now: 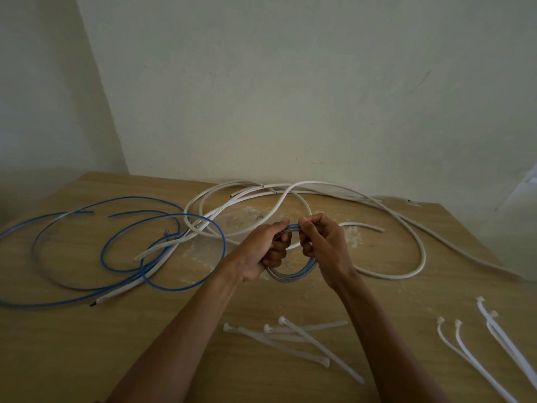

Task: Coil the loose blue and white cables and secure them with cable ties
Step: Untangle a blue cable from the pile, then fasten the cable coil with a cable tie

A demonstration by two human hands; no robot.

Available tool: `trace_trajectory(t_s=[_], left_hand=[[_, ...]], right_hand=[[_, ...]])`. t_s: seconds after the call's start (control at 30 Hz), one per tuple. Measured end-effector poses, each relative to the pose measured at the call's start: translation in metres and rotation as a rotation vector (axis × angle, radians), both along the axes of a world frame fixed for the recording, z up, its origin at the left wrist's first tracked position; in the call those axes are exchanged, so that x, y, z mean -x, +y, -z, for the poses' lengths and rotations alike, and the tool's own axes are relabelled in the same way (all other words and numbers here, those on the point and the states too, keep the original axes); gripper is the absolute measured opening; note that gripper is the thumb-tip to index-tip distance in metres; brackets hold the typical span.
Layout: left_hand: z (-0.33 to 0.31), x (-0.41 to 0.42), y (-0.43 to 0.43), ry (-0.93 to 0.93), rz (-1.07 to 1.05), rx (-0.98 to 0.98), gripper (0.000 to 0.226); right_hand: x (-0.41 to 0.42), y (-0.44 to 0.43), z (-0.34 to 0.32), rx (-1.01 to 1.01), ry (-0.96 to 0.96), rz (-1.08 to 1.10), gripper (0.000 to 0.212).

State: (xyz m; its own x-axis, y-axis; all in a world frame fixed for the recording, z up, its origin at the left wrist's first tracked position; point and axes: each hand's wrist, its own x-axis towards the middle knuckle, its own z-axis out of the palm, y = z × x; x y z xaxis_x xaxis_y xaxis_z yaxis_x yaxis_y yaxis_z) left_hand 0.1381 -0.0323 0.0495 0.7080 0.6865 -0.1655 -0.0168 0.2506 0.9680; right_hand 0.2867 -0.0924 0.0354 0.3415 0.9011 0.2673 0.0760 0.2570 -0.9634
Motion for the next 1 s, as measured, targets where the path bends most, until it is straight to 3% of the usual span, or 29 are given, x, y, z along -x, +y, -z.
trace_trajectory(t_s=[0.07,0.2,0.27,0.4,0.53,0.63,0.8,1.0], left_hand=[[0.0,-0.002,0.0,0.03,-0.034,-0.028,0.048],[0.0,0.007,0.011,0.091,-0.178,-0.14,0.047],[0.003,0.015,0.016,0.098,-0.24,-0.182,0.046],[0.013,0.021,0.018,0.089,-0.289,-0.24,0.043],[0.018,0.03,0.02,0.078,-0.315,-0.257,0.045],[0.023,0.035,0.021,0.077,-0.321,-0.239,0.045],[0.025,0.038,0.023,0.043,-0.328,-0.162,0.041],[0.029,0.032,0.023,0.014,-0.352,-0.098,0.044]], right_hand=[[0.001,0.002,0.003,-0.001,-0.069,0.022,0.022],[-0.015,0.002,0.001,0.158,-0.423,0.198,0.036],[-0.031,-0.006,-0.006,0.336,-0.462,0.028,0.038],[-0.023,-0.018,-0.008,0.625,-0.818,-0.525,0.026],[0.005,-0.015,-0.003,0.74,-1.009,-0.661,0.03],[0.011,-0.014,0.003,0.763,-1.045,-0.675,0.021],[-0.001,-0.018,-0.006,0.615,-0.877,-0.624,0.016],[-0.019,-0.022,-0.021,0.164,-0.251,-0.259,0.026]])
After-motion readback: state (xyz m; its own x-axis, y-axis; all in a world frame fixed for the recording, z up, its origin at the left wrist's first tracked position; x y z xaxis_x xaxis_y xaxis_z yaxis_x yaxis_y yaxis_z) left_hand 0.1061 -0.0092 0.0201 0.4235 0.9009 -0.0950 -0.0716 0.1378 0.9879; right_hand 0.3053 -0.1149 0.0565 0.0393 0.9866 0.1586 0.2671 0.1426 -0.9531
